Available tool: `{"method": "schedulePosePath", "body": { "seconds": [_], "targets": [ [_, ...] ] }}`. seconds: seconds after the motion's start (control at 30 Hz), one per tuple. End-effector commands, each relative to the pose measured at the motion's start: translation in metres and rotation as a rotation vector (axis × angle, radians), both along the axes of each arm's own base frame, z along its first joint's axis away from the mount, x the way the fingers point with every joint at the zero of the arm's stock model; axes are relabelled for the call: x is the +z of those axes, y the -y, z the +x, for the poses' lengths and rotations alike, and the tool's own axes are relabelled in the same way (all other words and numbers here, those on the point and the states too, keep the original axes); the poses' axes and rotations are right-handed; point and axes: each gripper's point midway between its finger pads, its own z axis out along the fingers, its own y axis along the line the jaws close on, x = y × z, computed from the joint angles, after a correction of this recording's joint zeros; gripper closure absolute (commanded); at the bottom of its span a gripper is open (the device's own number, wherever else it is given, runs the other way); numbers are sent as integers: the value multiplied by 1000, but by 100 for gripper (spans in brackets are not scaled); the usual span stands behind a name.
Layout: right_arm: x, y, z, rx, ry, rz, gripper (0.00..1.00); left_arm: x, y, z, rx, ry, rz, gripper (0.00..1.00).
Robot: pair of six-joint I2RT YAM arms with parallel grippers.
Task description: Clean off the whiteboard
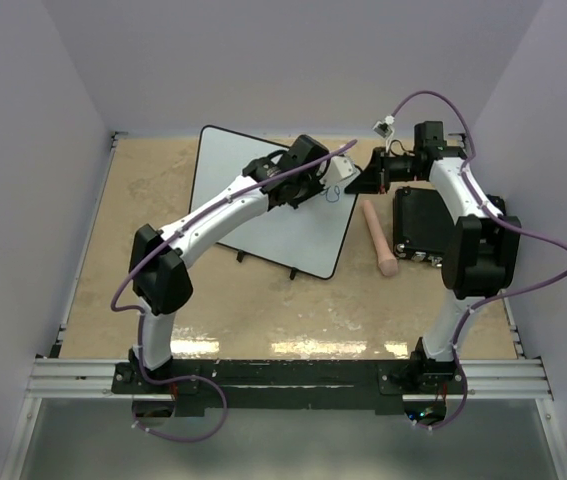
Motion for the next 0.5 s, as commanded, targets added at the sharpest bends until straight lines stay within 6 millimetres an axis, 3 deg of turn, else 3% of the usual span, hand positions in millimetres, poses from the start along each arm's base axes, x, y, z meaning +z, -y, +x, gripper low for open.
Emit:
{"method": "schedulePosePath", "body": {
  "seconds": [0.0, 0.1, 0.23, 0.3, 0.33, 0.37, 0.43, 0.47],
  "targets": [
    [10, -23, -19, 91, 81, 4, 100, 78, -20, 60, 193, 247, -89, 100],
    [9, -22, -18, 90, 89, -2, 100, 97, -30, 79, 233, 317, -80, 100],
    [11, -22, -17, 88, 98, -5, 100, 86, -33, 79, 231, 304, -49, 100],
    [11, -22, -17, 89, 101, -7, 100, 62, -30, 70, 206, 245, -28, 100],
    [11, -22, -17, 88, 100, -8, 100, 62, -30, 64, 190, 233, -35, 100],
    [11, -22, -17, 88, 100, -8, 100, 39, -32, 55, 171, 182, -7, 100],
    [11, -22, -18, 88, 101, -8, 100, 32, -22, 35, 103, 140, -46, 100],
    [12, -21, -17, 86, 103, -8, 100, 8, -21, 21, 67, 85, -24, 100]
  ]
}}
